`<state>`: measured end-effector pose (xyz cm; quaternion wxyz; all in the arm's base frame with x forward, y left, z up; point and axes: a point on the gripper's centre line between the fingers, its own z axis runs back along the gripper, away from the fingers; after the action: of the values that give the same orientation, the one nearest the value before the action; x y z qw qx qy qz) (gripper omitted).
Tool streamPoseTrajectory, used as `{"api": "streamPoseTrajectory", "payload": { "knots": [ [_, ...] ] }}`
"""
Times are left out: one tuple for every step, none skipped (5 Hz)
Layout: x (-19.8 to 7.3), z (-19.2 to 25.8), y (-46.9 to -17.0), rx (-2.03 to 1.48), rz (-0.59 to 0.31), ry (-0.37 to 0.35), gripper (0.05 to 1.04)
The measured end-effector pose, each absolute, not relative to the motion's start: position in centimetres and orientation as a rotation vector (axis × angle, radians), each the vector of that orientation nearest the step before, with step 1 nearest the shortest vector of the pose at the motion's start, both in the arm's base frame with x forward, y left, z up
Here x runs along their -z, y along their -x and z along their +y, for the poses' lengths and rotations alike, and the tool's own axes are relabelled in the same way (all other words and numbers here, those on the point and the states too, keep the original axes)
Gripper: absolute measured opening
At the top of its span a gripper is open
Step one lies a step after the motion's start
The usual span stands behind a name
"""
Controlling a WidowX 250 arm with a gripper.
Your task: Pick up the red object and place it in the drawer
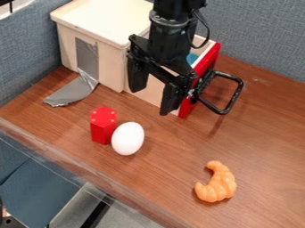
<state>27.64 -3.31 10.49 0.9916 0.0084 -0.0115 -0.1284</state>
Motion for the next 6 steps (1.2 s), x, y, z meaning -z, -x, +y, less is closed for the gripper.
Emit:
{"api": "streamPoseTrajectory", "payload": {
  "knots": [
    [-9.6, -3.2, -27.4, 0.255, 0.011, -0.017, 0.999],
    [-9.3, -2.6, -27.1, 0.236, 0.025, -0.026, 0.999],
    [-9.4, -2.0, -26.6, 0.218, 0.023, -0.026, 0.999],
    [-10.0, -1.0, -26.1, 0.172, -0.005, -0.031, 0.999],
    [-10.1, -0.2, -25.9, 0.137, -0.016, -0.044, 0.999],
    [-10.2, 1.0, -25.8, 0.109, -0.011, -0.066, 0.999]
  ]
}}
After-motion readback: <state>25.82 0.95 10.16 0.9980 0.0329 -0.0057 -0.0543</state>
